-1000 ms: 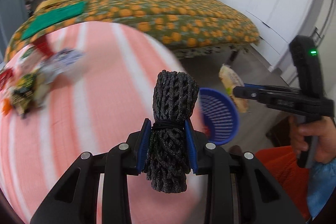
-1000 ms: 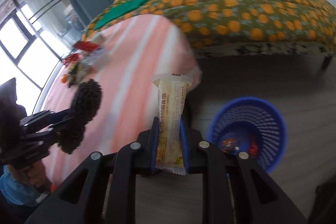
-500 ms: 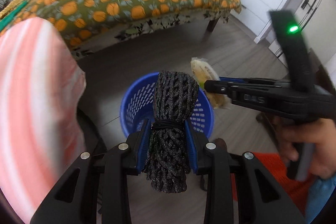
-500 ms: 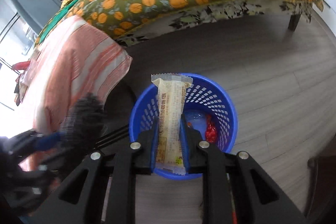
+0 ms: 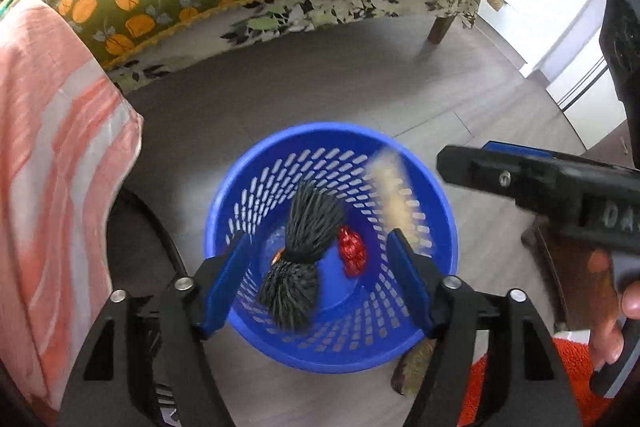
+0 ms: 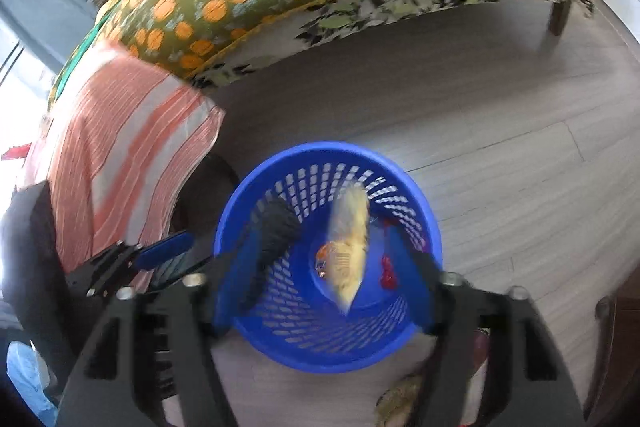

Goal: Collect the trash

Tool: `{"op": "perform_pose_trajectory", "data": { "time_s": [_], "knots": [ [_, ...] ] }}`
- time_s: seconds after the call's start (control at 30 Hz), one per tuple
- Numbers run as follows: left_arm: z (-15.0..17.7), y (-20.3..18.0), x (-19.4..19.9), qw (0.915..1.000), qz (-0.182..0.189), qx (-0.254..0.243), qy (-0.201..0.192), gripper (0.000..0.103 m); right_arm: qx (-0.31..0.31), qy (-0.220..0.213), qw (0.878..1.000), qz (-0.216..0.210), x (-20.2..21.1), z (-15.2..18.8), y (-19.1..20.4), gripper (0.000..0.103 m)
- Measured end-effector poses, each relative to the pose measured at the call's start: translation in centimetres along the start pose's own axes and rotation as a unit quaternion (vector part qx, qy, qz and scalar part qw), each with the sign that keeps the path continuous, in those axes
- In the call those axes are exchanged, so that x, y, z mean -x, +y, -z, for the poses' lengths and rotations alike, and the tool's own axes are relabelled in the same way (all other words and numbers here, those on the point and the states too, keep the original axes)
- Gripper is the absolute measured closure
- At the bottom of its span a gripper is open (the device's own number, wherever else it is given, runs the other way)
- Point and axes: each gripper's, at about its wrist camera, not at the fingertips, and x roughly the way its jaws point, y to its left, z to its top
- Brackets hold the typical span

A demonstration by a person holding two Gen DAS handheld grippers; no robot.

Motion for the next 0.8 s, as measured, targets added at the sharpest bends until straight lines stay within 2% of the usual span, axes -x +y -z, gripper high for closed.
{"op": "perform_pose_trajectory", "data": {
  "time_s": [0.1, 0.23, 0.37, 0.47, 0.57, 0.7, 0.8],
  "knots": [
    [0.3, 0.1, 2.7, 0.9998, 0.005, 0.000, -0.020, 0.023, -0.015, -0.017, 1.000, 0.011, 1.3, -0.3, -0.4, 0.032],
    [1.4, 0.3, 9.2, 0.9972, 0.031, -0.003, -0.067, 0.014, -0.017, -0.054, 0.998, 0.038, 3.9, 0.0, 0.8, 0.014],
    [3.9, 1.9, 15.9, 0.9933, 0.030, -0.007, -0.111, 0.008, 0.006, -0.087, 0.994, 0.061, 5.9, 0.7, 3.8, 0.013],
    [6.9, 4.6, 19.5, 0.9913, 0.005, -0.002, -0.131, 0.007, 0.051, -0.119, 0.989, 0.067, 7.2, 1.4, 7.6, 0.013],
    [10.7, 9.0, 22.1, 0.9886, -0.042, 0.029, -0.142, 0.007, 0.117, -0.155, 0.978, 0.073, 8.1, 3.3, 12.5, 0.013],
    [14.7, 15.3, 24.5, 0.9816, -0.090, 0.086, -0.145, 0.007, 0.192, -0.169, 0.965, 0.055, 8.0, 6.5, 18.3, 0.013],
    [17.1, 19.7, 25.9, 0.9736, -0.141, 0.112, -0.140, 0.007, 0.245, -0.169, 0.954, 0.037, 7.5, 9.1, 22.8, 0.013]
  ]
}}
